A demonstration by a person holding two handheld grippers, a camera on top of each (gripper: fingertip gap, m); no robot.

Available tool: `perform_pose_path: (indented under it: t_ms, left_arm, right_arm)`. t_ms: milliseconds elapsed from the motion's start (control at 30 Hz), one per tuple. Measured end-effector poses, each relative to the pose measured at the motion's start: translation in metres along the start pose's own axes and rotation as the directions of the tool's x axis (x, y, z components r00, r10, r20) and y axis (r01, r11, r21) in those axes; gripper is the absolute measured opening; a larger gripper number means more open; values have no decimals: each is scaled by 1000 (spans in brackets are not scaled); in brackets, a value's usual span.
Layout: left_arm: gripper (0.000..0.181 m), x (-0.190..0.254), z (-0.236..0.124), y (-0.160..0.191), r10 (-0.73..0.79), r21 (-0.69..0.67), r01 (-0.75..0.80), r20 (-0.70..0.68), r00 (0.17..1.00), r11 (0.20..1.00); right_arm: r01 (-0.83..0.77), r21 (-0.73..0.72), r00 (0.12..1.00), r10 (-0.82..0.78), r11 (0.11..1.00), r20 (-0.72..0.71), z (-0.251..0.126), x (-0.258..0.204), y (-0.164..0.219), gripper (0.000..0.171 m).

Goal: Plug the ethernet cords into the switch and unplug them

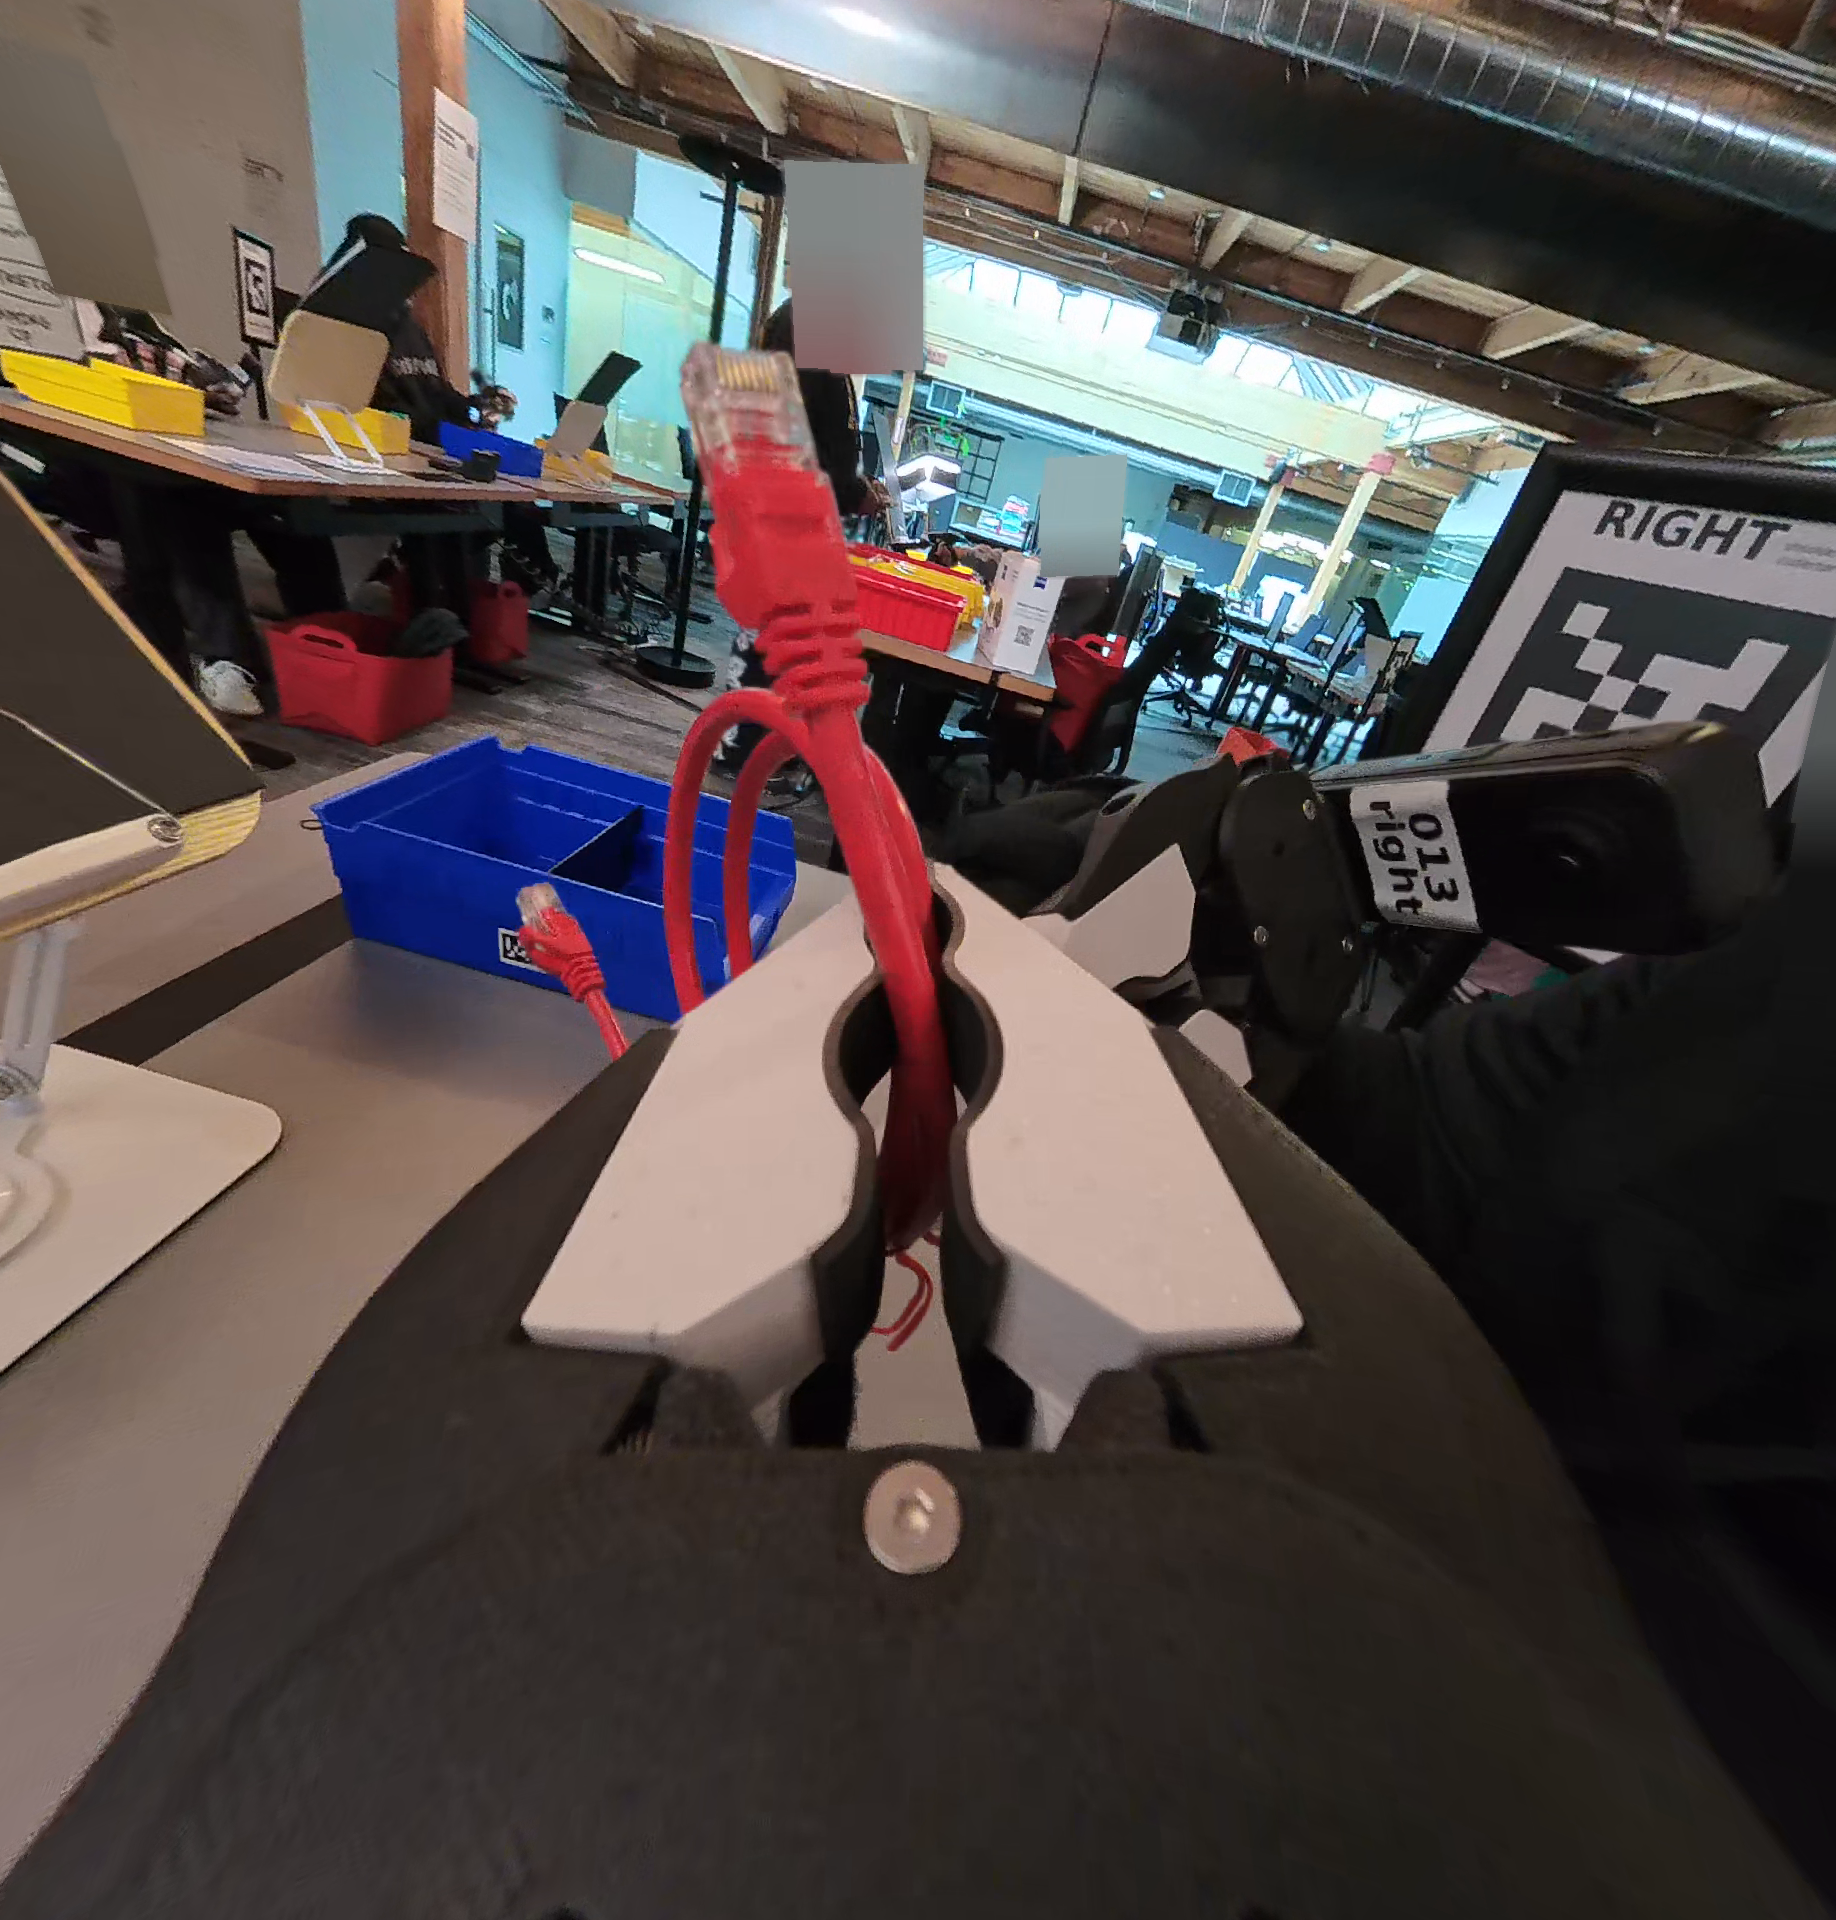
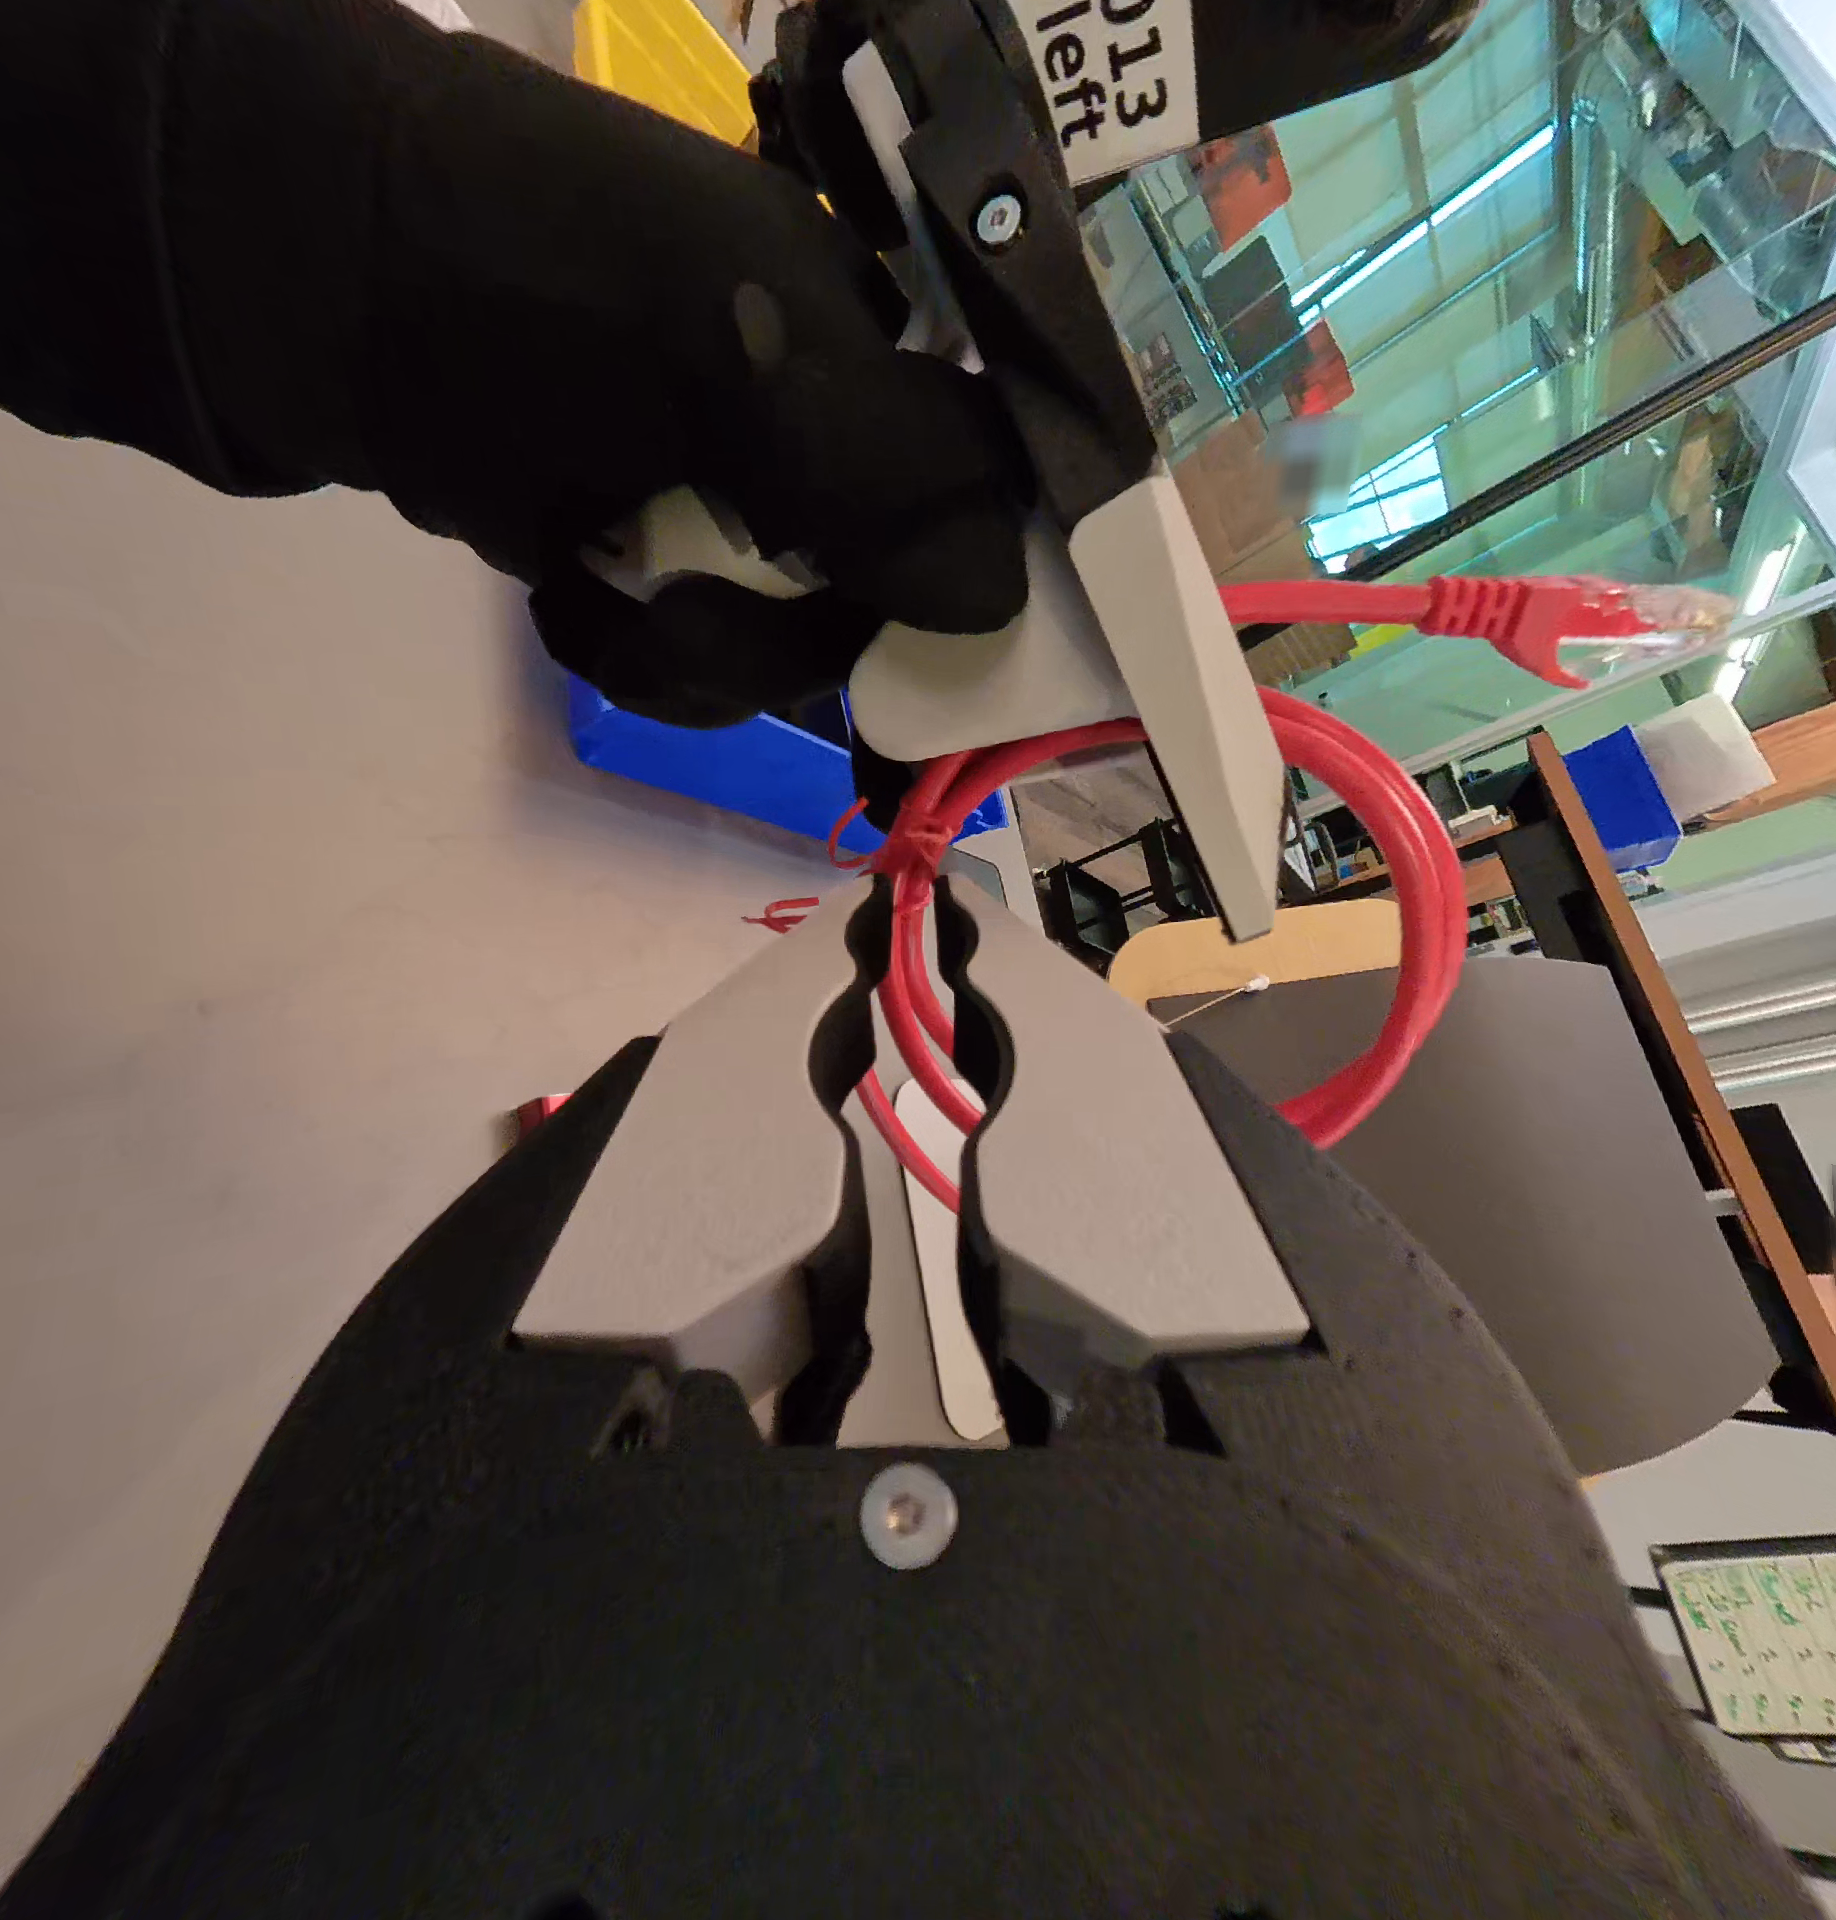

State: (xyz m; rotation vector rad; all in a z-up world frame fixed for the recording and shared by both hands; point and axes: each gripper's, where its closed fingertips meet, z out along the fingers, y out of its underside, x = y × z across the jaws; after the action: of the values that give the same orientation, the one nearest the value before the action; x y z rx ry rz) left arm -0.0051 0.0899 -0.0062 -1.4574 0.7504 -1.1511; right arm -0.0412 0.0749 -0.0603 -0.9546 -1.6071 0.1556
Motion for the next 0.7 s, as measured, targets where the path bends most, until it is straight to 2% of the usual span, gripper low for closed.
perform_pose_path:
  t_ms: [333,367,433,567,700]
  left_arm:
    - [0,5,5,10,-42,-52,39,-52,998,998]
    - [0,6,5,11,-52,-54,48,-65,997,997]
    - [0,8,6,12,-56,-57,51,-77,996,997]
    - [0,4,7,12,-36,-54,34,-48,998,998]
    - [0,-6,4,7,16,-27,-15,39,999,1000]
  right_arm:
    - [79,13,997,-79,997,11,-2,-7,-4,7]
    - [75,15,997,-75,997,16,-2,-8,-4,0]
    - [66,12,997,-66,998,32,-3,-10,-4,0]
    - [15,-2,999,-15,1000,50,-2,-10,-2,0]
    - [-52,2,997,52,999,62,-5,-6,-4,0]
